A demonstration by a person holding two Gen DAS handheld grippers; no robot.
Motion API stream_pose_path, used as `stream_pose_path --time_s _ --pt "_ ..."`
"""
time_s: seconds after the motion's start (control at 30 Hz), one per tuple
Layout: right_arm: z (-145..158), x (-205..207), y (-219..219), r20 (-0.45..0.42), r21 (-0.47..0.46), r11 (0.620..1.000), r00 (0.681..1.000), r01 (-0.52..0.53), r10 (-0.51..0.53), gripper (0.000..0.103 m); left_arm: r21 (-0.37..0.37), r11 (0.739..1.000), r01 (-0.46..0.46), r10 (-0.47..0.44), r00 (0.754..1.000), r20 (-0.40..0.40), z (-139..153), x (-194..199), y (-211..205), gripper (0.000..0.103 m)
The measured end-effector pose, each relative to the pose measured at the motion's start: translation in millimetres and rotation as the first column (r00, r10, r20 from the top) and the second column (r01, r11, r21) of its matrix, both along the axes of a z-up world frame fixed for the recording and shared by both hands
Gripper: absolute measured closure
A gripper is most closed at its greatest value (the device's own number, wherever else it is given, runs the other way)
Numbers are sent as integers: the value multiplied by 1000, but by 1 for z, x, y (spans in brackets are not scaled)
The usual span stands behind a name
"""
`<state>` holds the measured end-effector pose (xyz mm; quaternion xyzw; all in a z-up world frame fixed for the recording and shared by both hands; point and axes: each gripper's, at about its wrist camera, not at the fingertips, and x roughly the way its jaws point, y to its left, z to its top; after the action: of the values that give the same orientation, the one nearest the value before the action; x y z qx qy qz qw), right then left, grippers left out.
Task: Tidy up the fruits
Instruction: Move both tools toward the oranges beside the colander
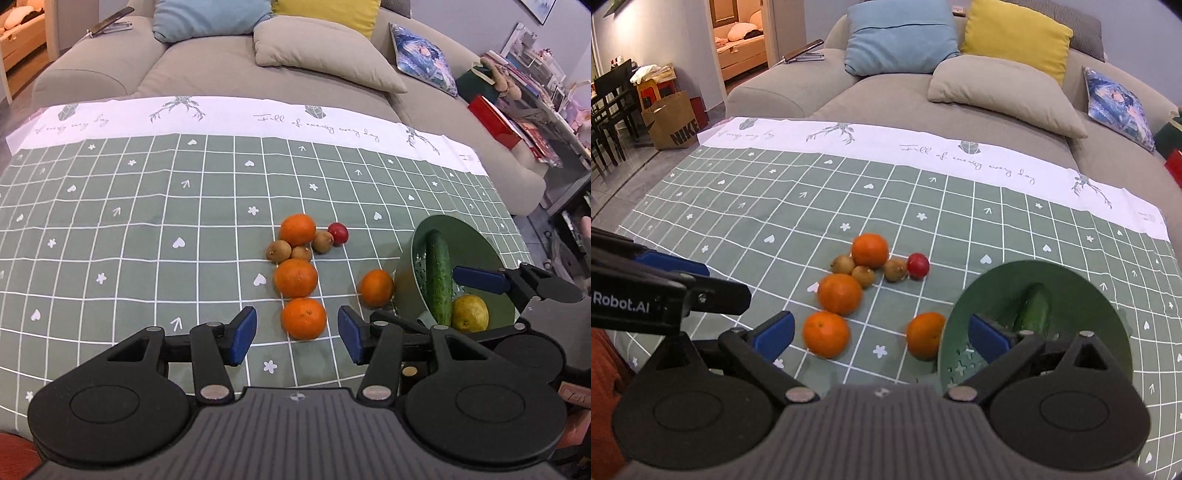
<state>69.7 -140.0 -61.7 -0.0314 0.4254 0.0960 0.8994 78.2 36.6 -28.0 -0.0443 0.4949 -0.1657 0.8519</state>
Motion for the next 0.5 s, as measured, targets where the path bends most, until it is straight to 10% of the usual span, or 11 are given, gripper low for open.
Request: stream_pose_path --time_s 0.5 --pt "-32 -19 23 10 -71 987 990 -143 144 26 -50 999 9 -12 998 -54 -40 -3 7 44"
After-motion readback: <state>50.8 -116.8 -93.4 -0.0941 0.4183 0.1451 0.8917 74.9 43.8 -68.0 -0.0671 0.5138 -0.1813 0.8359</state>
